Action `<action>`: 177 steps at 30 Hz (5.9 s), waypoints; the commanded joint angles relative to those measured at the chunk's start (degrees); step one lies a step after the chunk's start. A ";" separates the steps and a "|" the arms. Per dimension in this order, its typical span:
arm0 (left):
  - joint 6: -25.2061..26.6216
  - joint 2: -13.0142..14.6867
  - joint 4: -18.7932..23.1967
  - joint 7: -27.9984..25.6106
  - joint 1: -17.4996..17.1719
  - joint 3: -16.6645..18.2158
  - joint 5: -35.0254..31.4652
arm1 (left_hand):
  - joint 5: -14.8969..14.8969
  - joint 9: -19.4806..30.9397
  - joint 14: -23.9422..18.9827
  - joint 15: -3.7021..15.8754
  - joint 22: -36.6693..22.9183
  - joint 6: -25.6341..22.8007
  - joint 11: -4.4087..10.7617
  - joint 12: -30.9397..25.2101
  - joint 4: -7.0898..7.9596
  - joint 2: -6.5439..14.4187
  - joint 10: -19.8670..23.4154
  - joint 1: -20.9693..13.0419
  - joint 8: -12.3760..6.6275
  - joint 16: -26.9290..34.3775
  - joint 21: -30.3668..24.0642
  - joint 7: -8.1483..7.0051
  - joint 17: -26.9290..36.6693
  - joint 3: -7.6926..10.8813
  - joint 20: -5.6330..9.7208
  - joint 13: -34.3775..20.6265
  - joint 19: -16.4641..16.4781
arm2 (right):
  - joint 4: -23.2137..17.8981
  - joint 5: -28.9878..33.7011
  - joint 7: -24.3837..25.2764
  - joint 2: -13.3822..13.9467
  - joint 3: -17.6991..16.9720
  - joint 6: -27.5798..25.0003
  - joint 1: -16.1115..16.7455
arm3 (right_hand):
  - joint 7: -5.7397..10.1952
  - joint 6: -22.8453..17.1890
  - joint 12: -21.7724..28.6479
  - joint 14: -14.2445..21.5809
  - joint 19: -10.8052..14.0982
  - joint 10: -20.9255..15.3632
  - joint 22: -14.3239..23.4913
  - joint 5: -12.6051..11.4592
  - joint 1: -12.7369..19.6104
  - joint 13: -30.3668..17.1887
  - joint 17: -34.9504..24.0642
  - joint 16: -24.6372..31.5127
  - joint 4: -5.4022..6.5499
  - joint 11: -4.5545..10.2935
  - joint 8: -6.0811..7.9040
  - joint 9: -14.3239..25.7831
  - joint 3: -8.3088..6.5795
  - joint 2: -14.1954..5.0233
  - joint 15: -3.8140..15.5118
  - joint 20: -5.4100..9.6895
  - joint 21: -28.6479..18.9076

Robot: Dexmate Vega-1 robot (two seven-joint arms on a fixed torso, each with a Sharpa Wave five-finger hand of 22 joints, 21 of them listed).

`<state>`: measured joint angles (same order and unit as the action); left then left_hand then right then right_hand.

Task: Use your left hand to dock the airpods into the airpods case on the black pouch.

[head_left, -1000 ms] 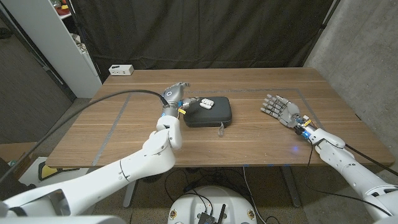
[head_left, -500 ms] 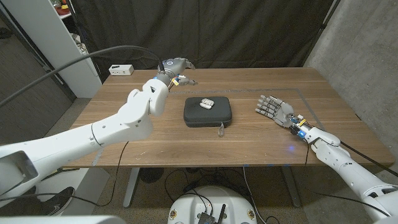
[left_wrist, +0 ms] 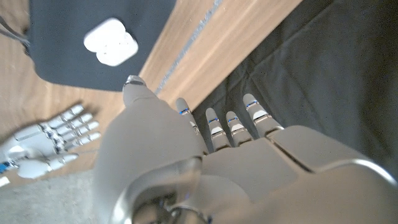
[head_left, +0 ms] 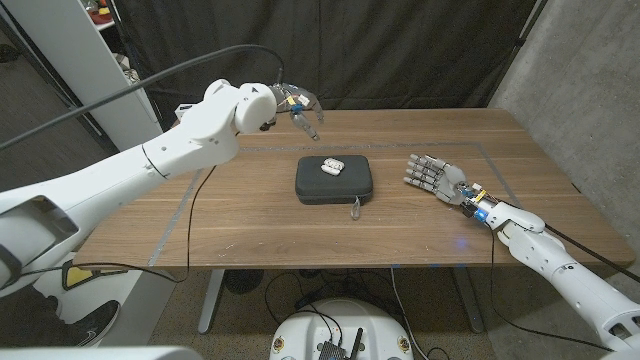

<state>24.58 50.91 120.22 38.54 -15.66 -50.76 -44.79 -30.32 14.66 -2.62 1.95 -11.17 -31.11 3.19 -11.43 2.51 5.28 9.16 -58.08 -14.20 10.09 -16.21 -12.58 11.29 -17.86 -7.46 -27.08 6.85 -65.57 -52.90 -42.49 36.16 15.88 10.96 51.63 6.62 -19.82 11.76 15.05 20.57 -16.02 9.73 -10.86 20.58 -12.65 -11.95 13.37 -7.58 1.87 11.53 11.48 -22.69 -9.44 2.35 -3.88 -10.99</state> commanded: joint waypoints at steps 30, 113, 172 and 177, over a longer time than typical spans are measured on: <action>-25.75 -9.49 -19.97 -1.87 -1.91 3.88 0.05 | -2.41 -1.53 -5.63 2.73 -0.59 -2.82 1.52 -2.54 0.44 1.98 4.69 -2.21 1.03 2.35 -0.54 -0.06 -0.07 -0.40 0.57 2.04 1.97 | -4.61 -1.67 4.17 0.77 0.56 -0.76 2.19 | -0.39 -1.15 0.44 0.35 0.00 -0.74 0.35 -0.24 0.36 -0.16 -0.33 0.48 0.33 -0.23 0.39 0.01 -0.26 -0.10 3.54 -0.63 -0.28; -37.17 -13.14 -32.62 1.75 7.35 -0.56 6.43 | -4.51 -2.95 -7.75 3.98 -1.10 -5.60 1.56 -2.37 4.13 -1.78 5.90 1.49 3.33 1.41 -1.00 -0.08 0.05 -2.22 0.52 4.64 2.90 | -6.28 -2.61 9.31 -0.16 -0.53 -1.00 4.94 | -0.51 -1.36 0.46 0.40 -0.09 -1.07 0.38 -0.31 0.37 -0.20 -0.73 0.92 0.50 -0.22 0.11 -0.01 -0.54 -0.33 3.50 -0.65 -0.34; -39.21 -14.95 -34.29 -1.20 5.94 -2.54 5.76 | -5.55 -2.52 -9.47 5.53 -1.64 -13.47 3.57 -3.92 -0.08 1.97 8.41 -10.05 0.54 2.12 -1.88 -0.09 0.10 0.27 1.45 4.71 3.80 | -8.26 -4.18 10.47 -0.26 -2.39 0.92 9.08 | -0.53 -1.74 0.60 0.66 0.04 -1.59 0.41 -0.17 -0.30 -0.25 -1.05 1.34 0.98 -0.21 0.14 0.01 -0.31 0.00 3.35 -0.87 -0.45; -38.99 -14.34 -33.32 -3.38 4.72 -1.83 5.29 | -5.17 -2.33 -10.56 6.06 -1.72 -16.39 4.56 -4.41 -0.22 2.51 9.66 -11.00 -0.15 2.32 -2.26 -0.11 0.03 0.21 1.80 4.73 4.39 | -8.12 -3.98 10.24 -0.21 -2.30 1.10 9.03 | -0.59 -1.73 0.59 0.71 0.06 -1.59 0.42 -0.17 -0.29 -0.25 -1.04 1.37 0.95 -0.17 0.13 0.01 -0.32 0.00 3.40 -0.88 -0.46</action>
<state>-14.99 35.65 85.14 38.17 -8.95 -53.67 -38.76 -35.59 11.80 -12.43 2.22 -12.67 -46.16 7.58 -15.30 2.43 7.22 17.92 -68.25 -13.65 12.09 -18.08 -12.70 11.18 -17.15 -5.73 -22.32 10.47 -73.58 -56.92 -32.07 35.78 13.61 11.96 60.29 6.12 -20.89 12.08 15.05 20.48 -17.08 9.99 -10.85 20.57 -12.65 -12.94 14.42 -7.00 1.43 11.53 11.48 -22.92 -9.43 2.35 -4.40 -11.26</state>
